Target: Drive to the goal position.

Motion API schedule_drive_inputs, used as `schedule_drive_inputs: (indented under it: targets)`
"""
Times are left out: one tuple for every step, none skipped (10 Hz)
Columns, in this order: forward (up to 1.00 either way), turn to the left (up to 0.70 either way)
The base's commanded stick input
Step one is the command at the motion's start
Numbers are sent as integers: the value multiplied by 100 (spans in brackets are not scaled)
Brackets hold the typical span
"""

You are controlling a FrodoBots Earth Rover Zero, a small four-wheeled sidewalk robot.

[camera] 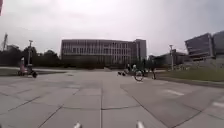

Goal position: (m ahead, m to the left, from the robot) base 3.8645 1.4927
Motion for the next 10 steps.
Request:
schedule_drive_inputs:
  targets:
    - [45,0]
    - [45,0]
    - [45,0]
    - [45,0]
    - [45,0]
    - [45,0]
    - [45,0]
    - [45,0]
    - [45,0]
    - [45,0]
